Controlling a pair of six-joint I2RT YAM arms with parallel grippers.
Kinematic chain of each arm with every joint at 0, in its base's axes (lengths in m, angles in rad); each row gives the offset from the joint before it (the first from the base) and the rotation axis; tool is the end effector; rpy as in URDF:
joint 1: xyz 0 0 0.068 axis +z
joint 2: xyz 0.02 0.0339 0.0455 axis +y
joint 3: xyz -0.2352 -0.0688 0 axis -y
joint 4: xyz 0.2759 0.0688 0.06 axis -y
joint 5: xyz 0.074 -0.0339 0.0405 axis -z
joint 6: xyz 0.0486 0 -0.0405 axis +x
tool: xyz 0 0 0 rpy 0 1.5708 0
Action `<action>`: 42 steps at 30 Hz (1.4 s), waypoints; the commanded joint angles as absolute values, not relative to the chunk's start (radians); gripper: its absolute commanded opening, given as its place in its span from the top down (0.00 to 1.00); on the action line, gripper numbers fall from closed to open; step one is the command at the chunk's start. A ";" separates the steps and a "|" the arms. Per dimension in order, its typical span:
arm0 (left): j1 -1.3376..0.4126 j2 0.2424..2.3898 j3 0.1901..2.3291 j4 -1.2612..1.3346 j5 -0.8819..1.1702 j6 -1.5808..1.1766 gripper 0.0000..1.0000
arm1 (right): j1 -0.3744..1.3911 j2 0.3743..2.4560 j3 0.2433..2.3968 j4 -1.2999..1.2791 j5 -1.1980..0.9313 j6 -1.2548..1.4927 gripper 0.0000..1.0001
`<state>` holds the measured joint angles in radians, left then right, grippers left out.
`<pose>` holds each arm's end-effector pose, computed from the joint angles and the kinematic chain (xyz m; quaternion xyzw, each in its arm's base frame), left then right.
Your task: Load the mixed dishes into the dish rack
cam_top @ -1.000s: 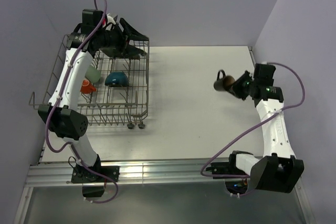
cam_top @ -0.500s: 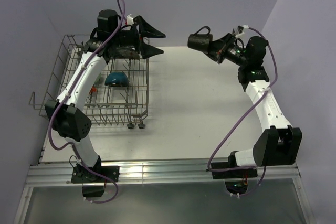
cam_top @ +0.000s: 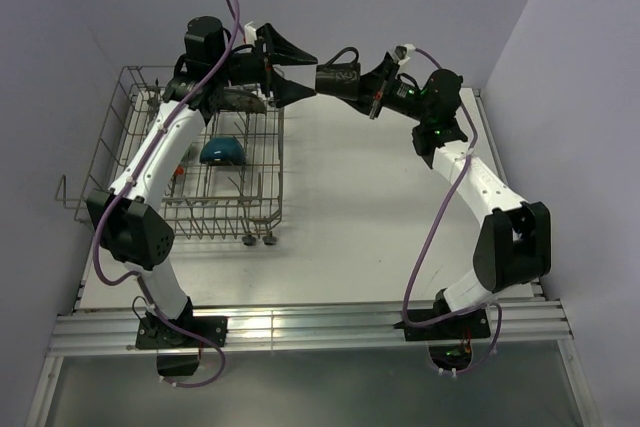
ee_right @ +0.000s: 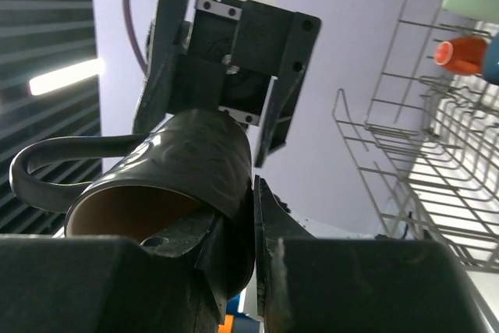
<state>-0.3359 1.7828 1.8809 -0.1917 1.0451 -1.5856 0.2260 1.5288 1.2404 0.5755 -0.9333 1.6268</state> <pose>0.3979 -0.1835 0.4210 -0.1023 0.7162 -0.6896 0.0318 0.3717 0.1255 0.3567 0.0691 0.6411 0.7337 0.2144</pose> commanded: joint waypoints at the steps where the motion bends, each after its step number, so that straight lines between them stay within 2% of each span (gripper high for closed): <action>1: -0.342 1.744 1.861 -0.120 1.069 -1.603 0.23 | 0.236 1.526 1.312 0.755 -0.927 1.712 1.00; 21: -0.351 1.721 1.838 -0.074 1.072 -1.621 0.27 | 0.314 1.560 1.292 0.681 -0.919 1.704 1.00; 27: -0.351 1.718 1.836 -0.063 1.071 -1.623 0.30 | 0.318 1.563 1.282 0.661 -0.922 1.701 1.00; 33: -0.351 1.715 1.830 -0.054 1.071 -1.624 0.40 | 0.318 1.566 1.286 0.635 -0.916 1.692 1.00; 35: -0.351 1.709 1.812 -0.025 1.074 -1.637 0.37 | 0.318 1.566 1.278 0.637 -0.908 1.707 1.00; 37: -0.351 1.701 1.799 -0.011 1.075 -1.652 0.26 | 0.318 1.565 1.273 0.634 -0.907 1.716 1.00; 42: -0.351 1.692 1.761 0.133 1.081 -1.715 0.17 | 0.318 1.546 1.233 0.631 -0.903 1.779 1.00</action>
<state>-0.3420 1.7519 1.7771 -0.0277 1.0538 -1.6638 0.3061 1.5604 1.2354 0.6056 -0.9169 1.7329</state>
